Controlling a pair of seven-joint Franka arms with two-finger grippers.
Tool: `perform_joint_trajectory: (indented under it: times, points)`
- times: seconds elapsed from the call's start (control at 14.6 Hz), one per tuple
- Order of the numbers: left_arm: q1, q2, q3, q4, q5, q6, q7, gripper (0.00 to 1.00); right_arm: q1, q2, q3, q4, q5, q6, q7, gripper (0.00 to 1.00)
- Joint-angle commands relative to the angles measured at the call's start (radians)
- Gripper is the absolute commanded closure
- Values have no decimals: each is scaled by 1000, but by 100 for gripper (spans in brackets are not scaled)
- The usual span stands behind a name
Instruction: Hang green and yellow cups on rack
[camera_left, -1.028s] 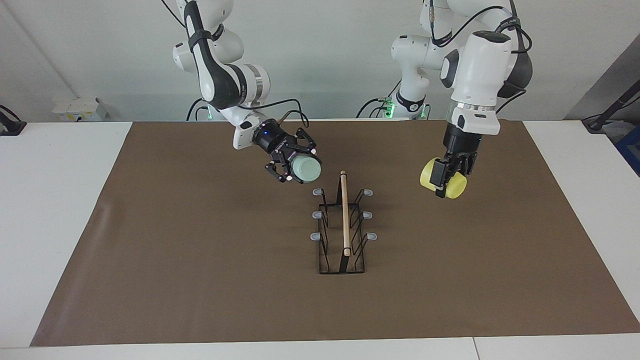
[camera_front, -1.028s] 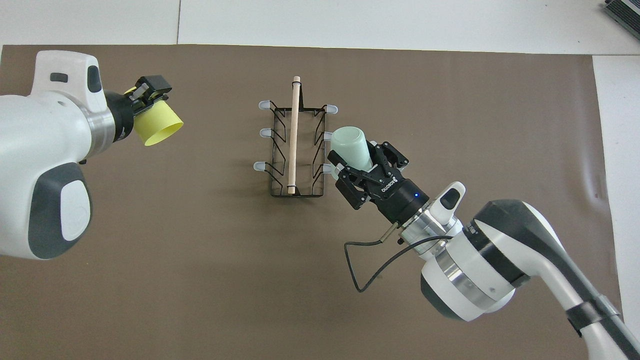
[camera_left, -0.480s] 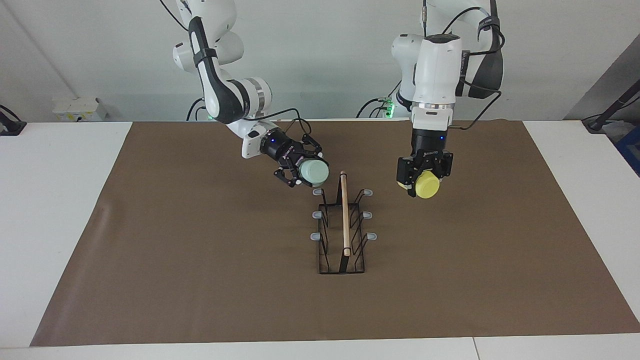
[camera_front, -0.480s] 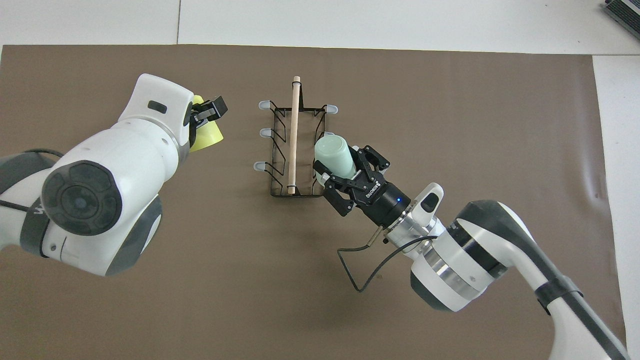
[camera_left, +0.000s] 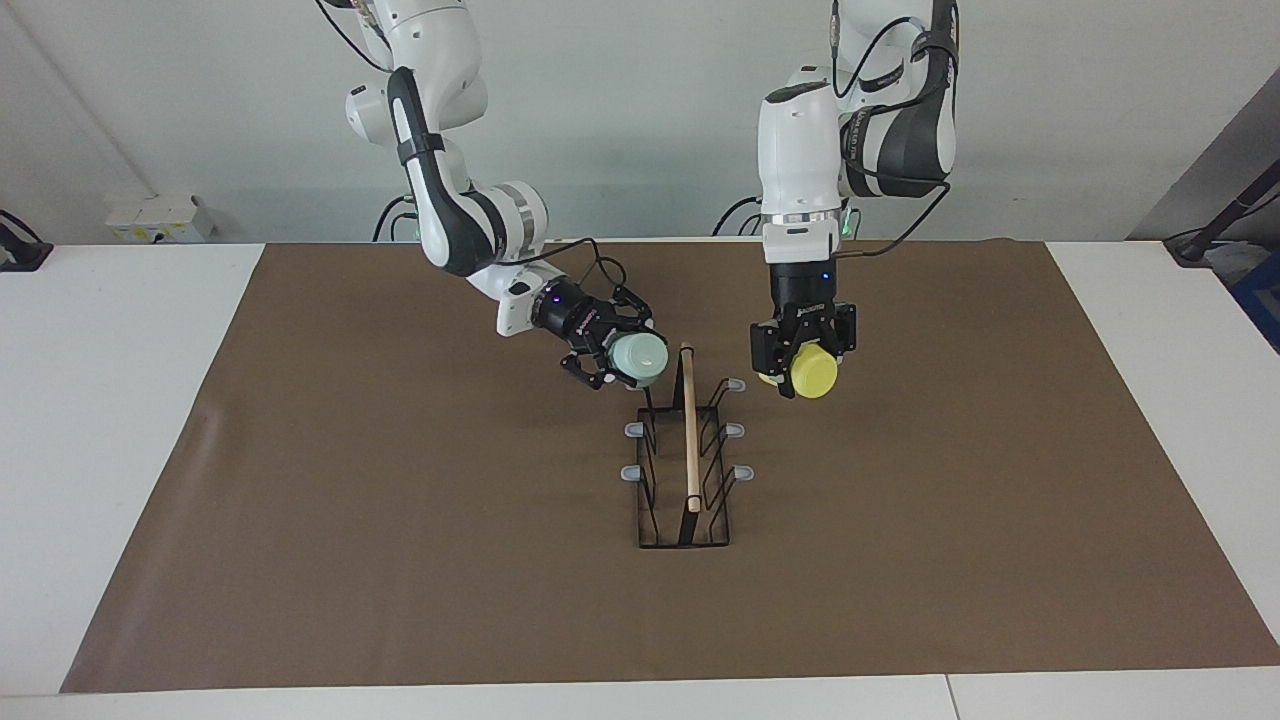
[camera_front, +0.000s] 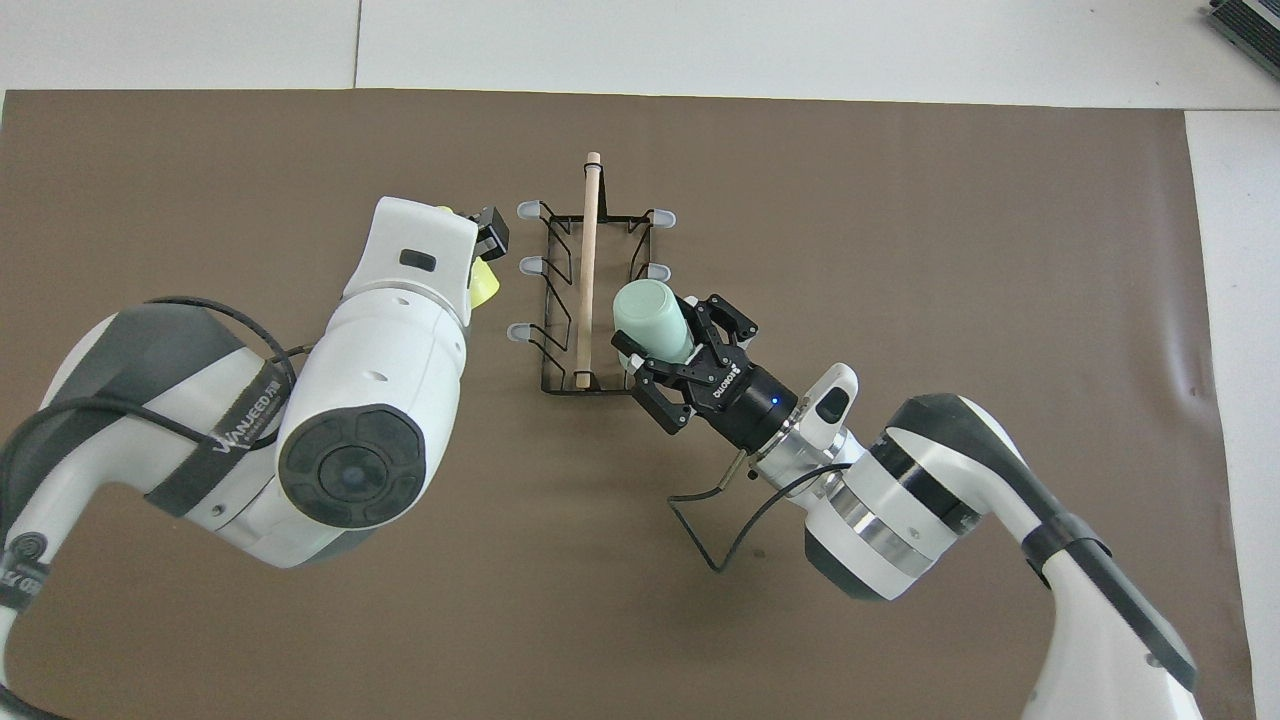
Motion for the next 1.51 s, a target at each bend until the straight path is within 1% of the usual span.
perform_joint_trajectory:
  times: [0.0, 0.07, 0.21, 0.48, 0.55, 0.69, 0.75, 0.82, 0.89, 1.03, 1.17, 1.44]
  points:
    - [-42, -2, 14, -39, 181, 21, -248, 100, 3, 59, 7, -4, 212, -72, -143, 100]
    - [-59, -2, 14, -53, 244, 21, -331, 100, 3, 59, 7, -4, 212, -72, -143, 100]
    - [-61, -4, 14, -71, 327, 18, -450, 100, 0, 60, 5, -5, 212, -67, -146, 100]
    - [-75, -4, 14, -97, 403, 7, -565, 100, -6, 95, 5, -5, 212, -79, -189, 100]
    - [-91, -4, 16, -108, 422, -1, -602, 100, -4, 105, 5, -7, 212, -79, -195, 100]
    - [-102, -2, 14, -122, 500, -19, -694, 100, -6, 108, 5, -10, 212, -75, -203, 100]
    - [-104, -2, 14, -125, 523, -21, -734, 100, -4, 108, 5, -15, 212, -75, -204, 78]
    - [-107, 1, 13, -128, 528, -30, -746, 100, -4, 106, 5, -15, 212, -78, -204, 21]
    - [-127, 5, 14, -134, 528, -48, -748, 100, -6, 106, 5, -15, 212, -79, -204, 0]
    - [-138, 18, 14, -133, 529, -71, -751, 100, -7, 105, 5, -12, 212, -87, -203, 0]
    - [-159, 34, 14, -133, 566, -91, -788, 100, -15, 94, 5, -12, 211, -87, -201, 0]
    - [-159, 38, 13, -154, 594, -81, -814, 100, -38, 11, 5, -15, 201, -12, -189, 0]
